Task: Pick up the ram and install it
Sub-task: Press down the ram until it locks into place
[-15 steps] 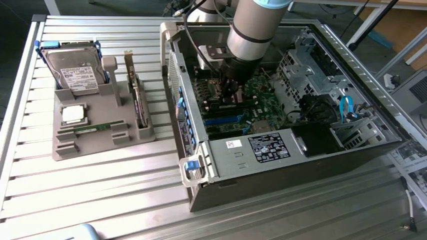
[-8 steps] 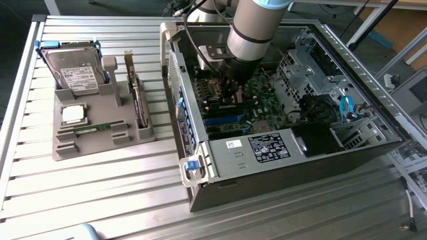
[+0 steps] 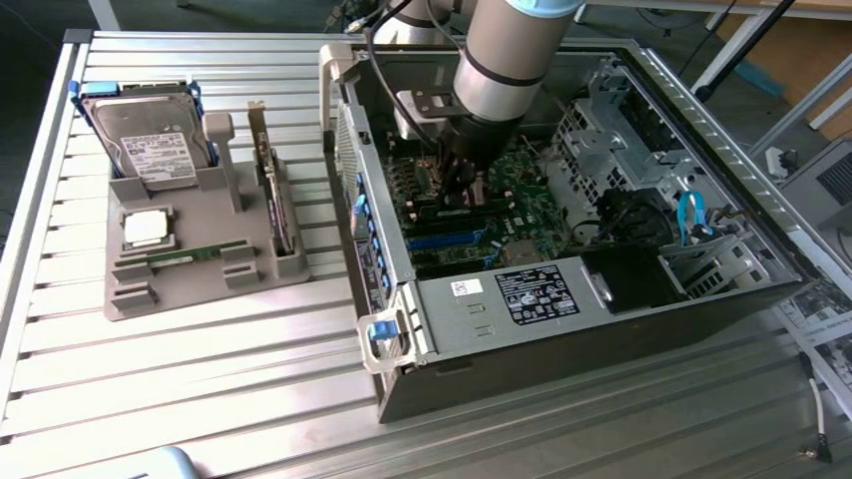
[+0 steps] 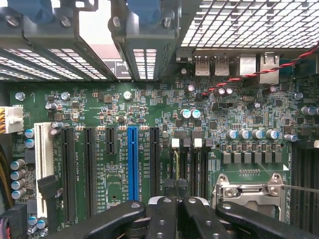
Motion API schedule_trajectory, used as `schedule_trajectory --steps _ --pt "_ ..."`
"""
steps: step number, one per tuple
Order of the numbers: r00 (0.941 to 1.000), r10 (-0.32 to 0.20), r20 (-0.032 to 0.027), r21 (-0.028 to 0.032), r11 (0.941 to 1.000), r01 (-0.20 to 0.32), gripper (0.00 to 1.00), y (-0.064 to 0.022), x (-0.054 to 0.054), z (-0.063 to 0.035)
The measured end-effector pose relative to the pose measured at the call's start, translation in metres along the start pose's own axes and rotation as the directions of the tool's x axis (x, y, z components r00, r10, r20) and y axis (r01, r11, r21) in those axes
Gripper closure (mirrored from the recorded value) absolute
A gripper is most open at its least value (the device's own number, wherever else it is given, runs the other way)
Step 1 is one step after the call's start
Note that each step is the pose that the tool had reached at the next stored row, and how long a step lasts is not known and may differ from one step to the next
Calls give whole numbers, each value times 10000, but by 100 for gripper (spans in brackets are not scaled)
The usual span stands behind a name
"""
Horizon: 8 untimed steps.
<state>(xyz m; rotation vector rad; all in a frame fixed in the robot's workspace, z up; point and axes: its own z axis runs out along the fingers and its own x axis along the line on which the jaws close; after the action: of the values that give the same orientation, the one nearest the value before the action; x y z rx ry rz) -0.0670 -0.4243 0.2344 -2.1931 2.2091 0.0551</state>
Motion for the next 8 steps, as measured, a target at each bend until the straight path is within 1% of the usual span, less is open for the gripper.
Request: schedule_trajectory --steps 6,8 --pt "10000 1 -8 -10 10000 -1 89 -4 -3 -97" --pt "10000 1 -7 -11 10000 -1 89 -5 -4 -102"
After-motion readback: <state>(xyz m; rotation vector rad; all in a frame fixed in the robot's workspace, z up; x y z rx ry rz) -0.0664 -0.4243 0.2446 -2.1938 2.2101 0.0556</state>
